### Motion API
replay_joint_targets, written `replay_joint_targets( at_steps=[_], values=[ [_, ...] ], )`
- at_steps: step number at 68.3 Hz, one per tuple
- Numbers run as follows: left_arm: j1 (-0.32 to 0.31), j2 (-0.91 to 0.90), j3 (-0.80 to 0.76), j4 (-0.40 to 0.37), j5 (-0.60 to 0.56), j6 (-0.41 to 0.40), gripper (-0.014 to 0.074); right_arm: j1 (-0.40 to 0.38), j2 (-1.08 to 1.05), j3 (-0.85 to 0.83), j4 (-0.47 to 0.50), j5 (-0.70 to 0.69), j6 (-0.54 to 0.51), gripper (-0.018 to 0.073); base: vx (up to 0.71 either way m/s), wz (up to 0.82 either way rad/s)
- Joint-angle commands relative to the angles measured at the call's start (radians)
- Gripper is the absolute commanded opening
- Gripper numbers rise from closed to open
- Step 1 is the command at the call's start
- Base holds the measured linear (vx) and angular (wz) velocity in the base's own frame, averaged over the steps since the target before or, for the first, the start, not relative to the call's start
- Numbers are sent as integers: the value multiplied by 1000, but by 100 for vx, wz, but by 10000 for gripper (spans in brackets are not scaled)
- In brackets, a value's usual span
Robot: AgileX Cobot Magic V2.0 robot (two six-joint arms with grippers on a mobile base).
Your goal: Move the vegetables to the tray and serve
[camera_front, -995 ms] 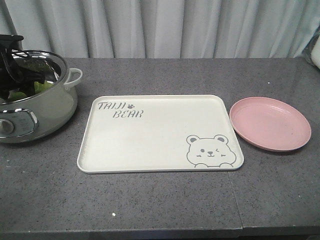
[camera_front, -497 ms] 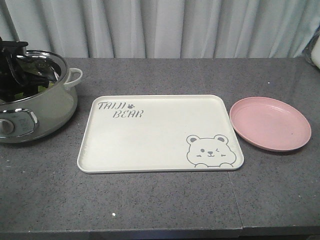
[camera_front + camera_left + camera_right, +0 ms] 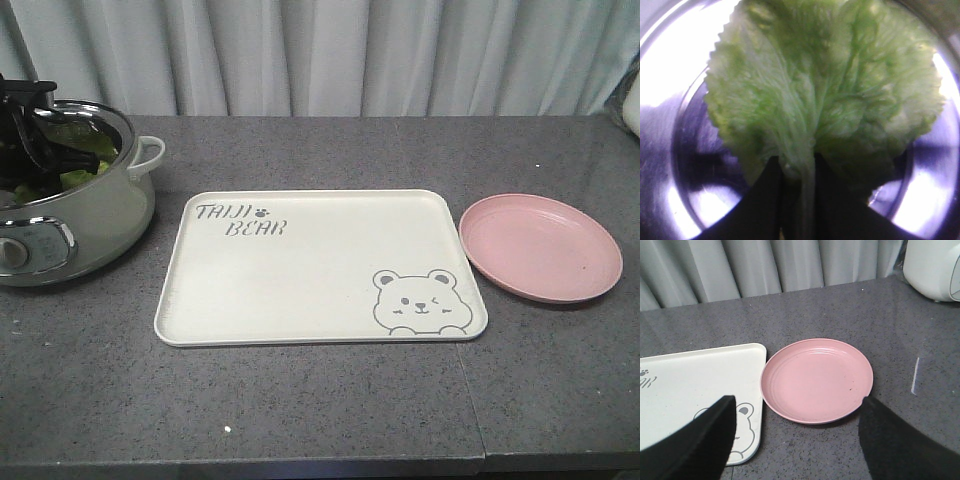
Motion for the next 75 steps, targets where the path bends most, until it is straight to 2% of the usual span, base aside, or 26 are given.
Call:
replay_joint_targets(
  at_steps=[1,9,18,25,32,38,43,47,52,57,75],
  values=[
    [-3,-111,-26,-9,-5,4,-7,-3,37,-37,51,-79,-63,505,0,0],
    [-3,-182,-53,-10,-23,2,-7,-3,104,-76,221,-98,-207,505,0,0],
    [-3,-285,-66,-59,-82,-1,-7,-3,210,-161,532,-112,-470,505,0,0],
    [-4,-354,-66,-131,-135,0,-7,-3,299,-233,820,-78,-695,505,0,0],
    [-8,-407,-66,-271,-157,14,-7,-3,396,-291,1139,16,-925,505,0,0],
    [-8,-431,-64,-412,-151,77,-7,-3,474,-318,1408,142,-1069,505,0,0],
    [-8,-433,-64,-563,-143,128,-7,-3,542,-321,1598,245,-1174,505,0,0],
    [-10,-433,-62,-676,-133,157,-7,-3,590,-321,1718,326,-1213,505,0,0],
    [-34,-433,-52,-810,-132,223,-7,-3,643,-346,1717,395,-1211,505,0,0],
    [-84,-430,-49,-863,-133,274,-7,-3,697,-373,1717,475,-1201,505,0,0],
    [-303,-430,-49,-858,-205,371,-7,-3,785,-497,1717,519,-1200,505,0,0]
  ],
)
